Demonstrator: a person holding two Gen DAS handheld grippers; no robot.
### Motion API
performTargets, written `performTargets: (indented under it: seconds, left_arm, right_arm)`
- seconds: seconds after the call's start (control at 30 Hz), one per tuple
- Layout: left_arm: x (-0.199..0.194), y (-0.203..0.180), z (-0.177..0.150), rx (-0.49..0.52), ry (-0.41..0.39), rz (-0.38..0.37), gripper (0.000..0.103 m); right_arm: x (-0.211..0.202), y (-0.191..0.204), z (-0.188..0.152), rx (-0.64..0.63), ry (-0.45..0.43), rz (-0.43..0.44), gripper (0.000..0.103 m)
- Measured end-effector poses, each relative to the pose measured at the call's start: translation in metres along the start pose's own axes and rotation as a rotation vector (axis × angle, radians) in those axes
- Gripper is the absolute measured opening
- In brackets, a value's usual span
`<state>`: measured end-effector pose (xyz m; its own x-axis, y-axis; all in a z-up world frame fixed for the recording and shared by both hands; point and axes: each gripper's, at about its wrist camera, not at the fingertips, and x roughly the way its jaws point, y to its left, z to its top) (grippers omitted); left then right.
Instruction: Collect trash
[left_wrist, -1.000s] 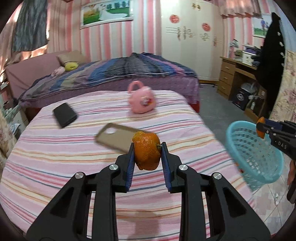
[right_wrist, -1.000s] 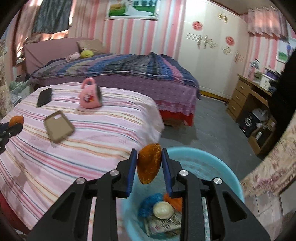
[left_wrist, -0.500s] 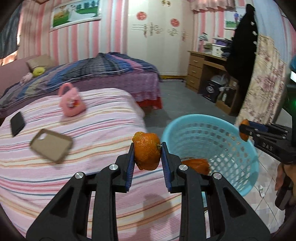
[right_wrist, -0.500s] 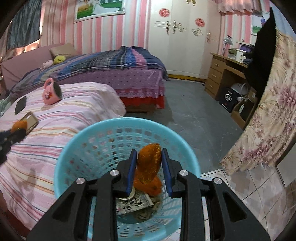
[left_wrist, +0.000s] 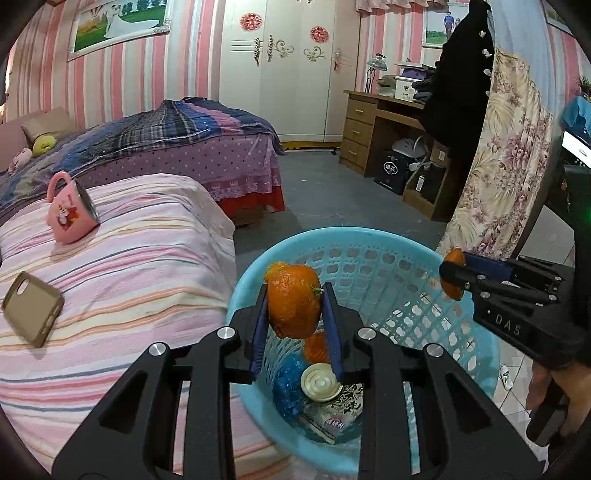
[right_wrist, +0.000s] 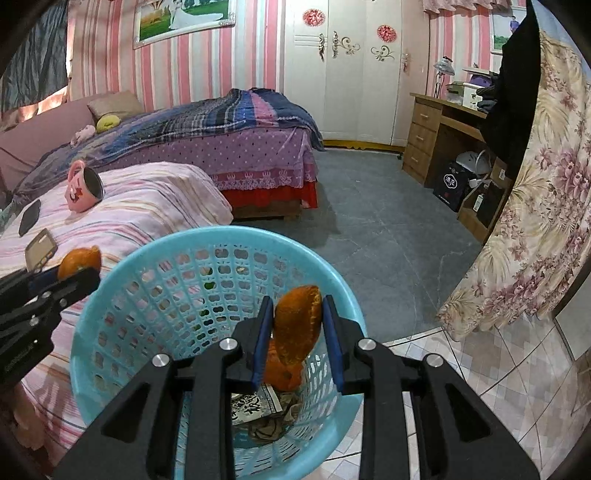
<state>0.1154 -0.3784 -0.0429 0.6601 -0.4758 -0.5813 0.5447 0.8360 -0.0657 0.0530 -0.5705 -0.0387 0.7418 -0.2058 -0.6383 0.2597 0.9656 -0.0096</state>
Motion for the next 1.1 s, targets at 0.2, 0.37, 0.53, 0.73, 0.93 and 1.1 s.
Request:
performTargets:
  seconds: [0.2, 0.37, 0.53, 0.73, 0.93, 1.1]
  left_arm:
    - [0.003, 0.004, 0.002, -0.006, -0.006, 0.023, 0.067]
    - [-0.011, 0.018, 0.002, -0.019, -0.026, 0.059, 0.083]
    - [-0.036, 0.045, 0.0, -0.062, -0.056, 0.116, 0.092]
    - [-0.072, 0.076, -0.004, -0.077, -0.105, 0.183, 0.097]
    - [-0.115, 0.109, -0.017, -0.091, -0.124, 0.219, 0.097]
    - [-0.151, 0.138, -0.037, -0.087, -0.119, 0.248, 0.097]
  right_arm:
    - [0.006, 0.007, 0.001, -0.007, 0.001, -0.001, 0.028]
    - [0.006, 0.013, 0.001, 0.021, -0.027, -0.024, 0.06]
    - [0.009, 0.018, 0.002, 0.016, -0.021, -0.058, 0.083]
    - [-0.002, 0.036, 0.006, -0.009, -0.046, -0.068, 0.094]
    - [-0.019, 0.051, 0.005, 0.004, -0.078, -0.023, 0.096]
    - [-0.033, 0.077, 0.002, -0.056, -0.089, -0.018, 0.096]
